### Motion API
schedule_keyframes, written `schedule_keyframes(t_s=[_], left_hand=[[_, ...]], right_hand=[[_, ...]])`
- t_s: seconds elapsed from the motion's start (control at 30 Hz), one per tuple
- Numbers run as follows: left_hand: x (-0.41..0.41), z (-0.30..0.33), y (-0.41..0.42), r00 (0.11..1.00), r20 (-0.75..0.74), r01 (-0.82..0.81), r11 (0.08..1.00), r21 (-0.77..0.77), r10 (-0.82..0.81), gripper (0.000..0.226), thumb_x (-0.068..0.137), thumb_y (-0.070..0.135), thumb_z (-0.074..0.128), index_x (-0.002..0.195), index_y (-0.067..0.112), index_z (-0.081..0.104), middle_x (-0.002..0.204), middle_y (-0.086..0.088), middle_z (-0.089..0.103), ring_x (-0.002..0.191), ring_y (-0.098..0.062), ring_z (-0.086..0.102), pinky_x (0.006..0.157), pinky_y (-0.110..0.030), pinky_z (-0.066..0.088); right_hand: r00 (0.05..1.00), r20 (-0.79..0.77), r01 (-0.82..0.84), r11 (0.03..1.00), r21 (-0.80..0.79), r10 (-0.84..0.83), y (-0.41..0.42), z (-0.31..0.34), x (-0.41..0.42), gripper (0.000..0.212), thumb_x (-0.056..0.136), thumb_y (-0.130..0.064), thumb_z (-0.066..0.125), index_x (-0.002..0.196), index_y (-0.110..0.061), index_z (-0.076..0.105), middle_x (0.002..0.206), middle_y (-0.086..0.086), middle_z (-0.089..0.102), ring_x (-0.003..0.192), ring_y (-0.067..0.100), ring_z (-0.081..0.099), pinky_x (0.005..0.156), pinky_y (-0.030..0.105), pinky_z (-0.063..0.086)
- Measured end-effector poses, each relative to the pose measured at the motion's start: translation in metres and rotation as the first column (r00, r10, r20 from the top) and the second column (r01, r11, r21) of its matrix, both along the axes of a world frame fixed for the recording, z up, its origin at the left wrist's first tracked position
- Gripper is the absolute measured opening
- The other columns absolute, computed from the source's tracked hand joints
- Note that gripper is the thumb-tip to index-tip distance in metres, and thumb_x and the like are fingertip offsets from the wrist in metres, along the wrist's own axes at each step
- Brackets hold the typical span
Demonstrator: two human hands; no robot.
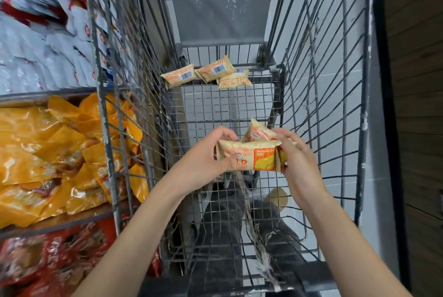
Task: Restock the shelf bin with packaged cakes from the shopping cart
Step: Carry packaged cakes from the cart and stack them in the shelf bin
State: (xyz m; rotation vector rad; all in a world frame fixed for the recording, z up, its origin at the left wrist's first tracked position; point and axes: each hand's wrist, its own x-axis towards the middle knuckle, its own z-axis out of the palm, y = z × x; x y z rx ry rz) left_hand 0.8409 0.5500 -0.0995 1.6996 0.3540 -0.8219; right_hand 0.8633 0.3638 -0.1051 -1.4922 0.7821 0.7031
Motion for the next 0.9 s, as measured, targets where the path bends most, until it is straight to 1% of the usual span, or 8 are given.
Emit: schedule_keyframes(t_s=[0.1, 0.23, 0.33, 0.4, 0.53, 0.63, 0.77, 0.9], left_hand=[[0.004, -0.004, -0.003, 0.996, 0.005, -0.086, 0.995, 0.041, 0.085, 0.04, 0.086, 0.008, 0.06, 0.098, 0.045, 0.049, 0.106, 0.013, 0.062, 0.097, -0.03, 0.064, 0.081, -0.054, 0.053], [0.006, -0.009, -0.012, 0.96, 0.023, -0.279, 0.96, -0.017, 0.279, 0.047, 0.088, 0.006, 0.061, 0.116, 0.038, 0.04, 0.116, 0.007, 0.056, 0.1, -0.001, 0.06, 0.079, -0.017, 0.052], [0.007, -0.012, -0.024, 0.936, -0.013, -0.351, 0.936, -0.037, 0.351, 0.032, 0.088, 0.006, 0.061, 0.112, 0.021, 0.047, 0.112, 0.004, 0.06, 0.092, 0.002, 0.062, 0.072, -0.011, 0.05], [0.006, -0.013, -0.031, 0.933, -0.03, -0.36, 0.928, -0.09, 0.359, 0.026, 0.088, 0.007, 0.061, 0.107, 0.023, 0.052, 0.111, 0.005, 0.062, 0.094, 0.0, 0.062, 0.074, -0.014, 0.05], [0.013, -0.019, -0.026, 0.952, -0.001, -0.305, 0.944, -0.124, 0.307, 0.028, 0.091, 0.01, 0.057, 0.104, 0.035, 0.058, 0.108, 0.018, 0.062, 0.097, 0.009, 0.058, 0.075, -0.009, 0.047], [0.037, -0.044, -0.015, 0.927, 0.02, -0.375, 0.926, 0.045, 0.374, 0.023, 0.094, 0.016, 0.051, 0.105, 0.033, 0.062, 0.11, 0.02, 0.06, 0.101, 0.006, 0.055, 0.084, -0.012, 0.042], [0.093, -0.102, -0.002, 0.731, 0.172, -0.66, 0.618, 0.428, 0.661, 0.027, 0.093, 0.009, 0.048, 0.118, 0.017, 0.054, 0.121, 0.003, 0.052, 0.112, -0.014, 0.05, 0.086, -0.026, 0.038], [0.125, -0.153, 0.029, 0.948, 0.168, -0.295, 0.553, 0.779, 0.27, 0.049, 0.086, 0.007, 0.06, 0.131, 0.007, 0.041, 0.142, -0.012, 0.035, 0.132, -0.029, 0.03, 0.105, -0.04, 0.037]], right_hand=[[0.997, -0.026, -0.065, 0.992, 0.107, 0.068, -0.001, 0.0, 0.001, 0.048, 0.09, -0.063, 0.033, 0.098, -0.029, 0.066, 0.096, -0.001, 0.074, 0.087, 0.013, 0.07, 0.076, 0.034, 0.053], [0.974, 0.008, -0.226, 0.961, 0.158, 0.227, -0.008, 0.003, 0.0, 0.071, 0.062, -0.083, 0.054, 0.112, -0.032, 0.06, 0.103, -0.005, 0.072, 0.096, 0.012, 0.068, 0.085, 0.033, 0.052], [0.981, -0.034, -0.183, 0.966, 0.184, 0.192, -0.007, 0.002, 0.003, 0.083, 0.049, -0.067, 0.075, 0.117, -0.024, 0.055, 0.107, -0.001, 0.07, 0.098, 0.016, 0.068, 0.09, 0.039, 0.052], [0.988, -0.051, -0.135, 0.967, 0.214, 0.149, -0.003, 0.001, 0.005, 0.08, 0.048, -0.053, 0.08, 0.117, -0.024, 0.053, 0.11, 0.001, 0.069, 0.097, 0.016, 0.068, 0.084, 0.032, 0.054], [0.992, -0.066, -0.101, 0.984, 0.143, 0.112, 0.0, -0.006, 0.005, 0.049, 0.074, -0.023, 0.078, 0.117, -0.023, 0.054, 0.111, 0.0, 0.068, 0.098, 0.015, 0.067, 0.081, 0.03, 0.055], [0.998, -0.068, -0.012, 1.0, 0.029, 0.014, 0.002, -0.012, 0.006, 0.04, 0.079, -0.02, 0.073, 0.114, -0.025, 0.054, 0.107, -0.002, 0.068, 0.095, 0.012, 0.067, 0.078, 0.029, 0.056], [0.992, -0.087, 0.094, 0.995, -0.026, -0.096, 0.005, -0.018, 0.006, 0.049, 0.08, -0.025, 0.073, 0.124, -0.023, 0.052, 0.109, -0.003, 0.067, 0.097, 0.012, 0.065, 0.076, 0.027, 0.055], [0.993, -0.084, 0.087, 0.996, -0.019, -0.088, 0.009, -0.02, 0.007, 0.045, 0.08, -0.025, 0.073, 0.12, -0.024, 0.052, 0.106, -0.005, 0.067, 0.095, 0.008, 0.065, 0.071, 0.021, 0.054]])
